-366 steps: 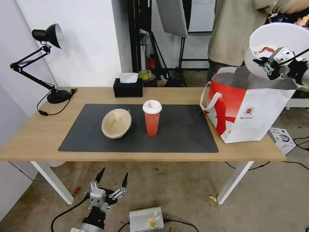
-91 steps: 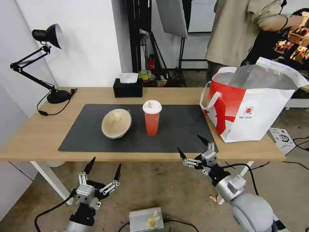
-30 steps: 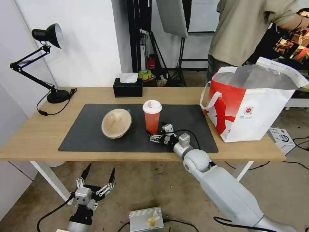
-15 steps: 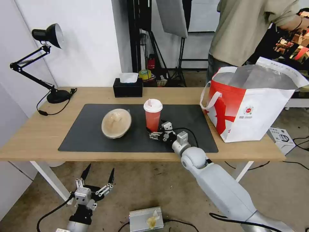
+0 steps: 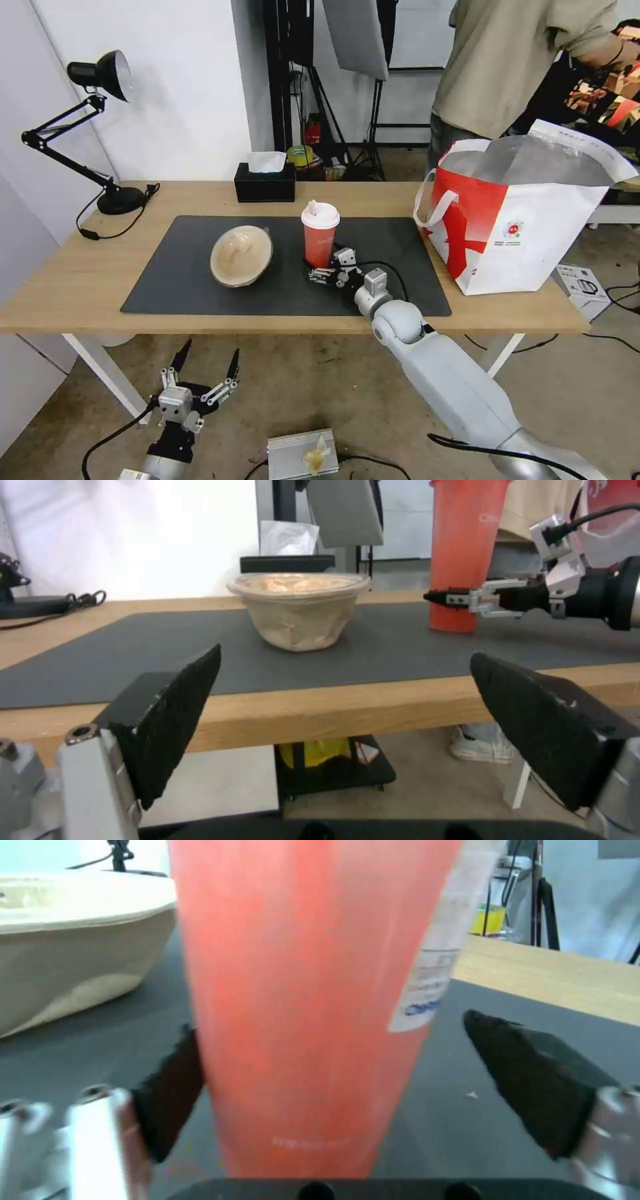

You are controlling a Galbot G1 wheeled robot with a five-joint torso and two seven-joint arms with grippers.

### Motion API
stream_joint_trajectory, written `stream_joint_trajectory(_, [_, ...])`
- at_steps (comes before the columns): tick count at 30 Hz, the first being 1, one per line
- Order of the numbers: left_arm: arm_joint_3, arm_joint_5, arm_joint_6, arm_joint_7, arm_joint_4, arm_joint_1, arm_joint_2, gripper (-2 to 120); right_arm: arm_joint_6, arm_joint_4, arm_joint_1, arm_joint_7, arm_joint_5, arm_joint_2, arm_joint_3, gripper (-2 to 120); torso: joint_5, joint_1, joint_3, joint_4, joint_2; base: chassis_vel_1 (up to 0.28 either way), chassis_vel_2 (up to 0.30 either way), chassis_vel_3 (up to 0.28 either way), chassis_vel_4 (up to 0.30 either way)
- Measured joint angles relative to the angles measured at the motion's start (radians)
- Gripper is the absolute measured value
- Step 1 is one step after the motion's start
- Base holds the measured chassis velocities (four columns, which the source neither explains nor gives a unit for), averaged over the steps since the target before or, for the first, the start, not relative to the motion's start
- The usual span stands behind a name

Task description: Pick up the trash from the table and place it into the takeout bag.

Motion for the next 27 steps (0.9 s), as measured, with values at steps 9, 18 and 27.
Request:
stream_joint_trajectory(9, [-0.001,0.0,0.0,0.0,0.006,-0.001,0.003,100,0.004,-0.004,-0.001,-0.009,-0.004,0.0,0.0,57,0.0001,0.0,0.0,-0.0001,0.0,0.0,0.0,0.0,0.0])
stream_joint_trajectory(18, [-0.001,0.0,0.0,0.0,0.009,-0.004,0.0,100,0.005,0.001,-0.007,-0.007,-0.003,-0.006,-0.001,28,0.0003,0.0,0.0,0.0002,-0.001,0.0,0.0,0.0,0.0])
stream_joint_trajectory(27, [0.001,0.0,0.0,0.0,0.01,-0.008,0.0,100,-0.001,0.029,-0.008,0.003,0.001,-0.023,-0.009,9,0.0009,0.001,0.001,-0.0001,-0.001,0.0,0.0,0.0,0.0])
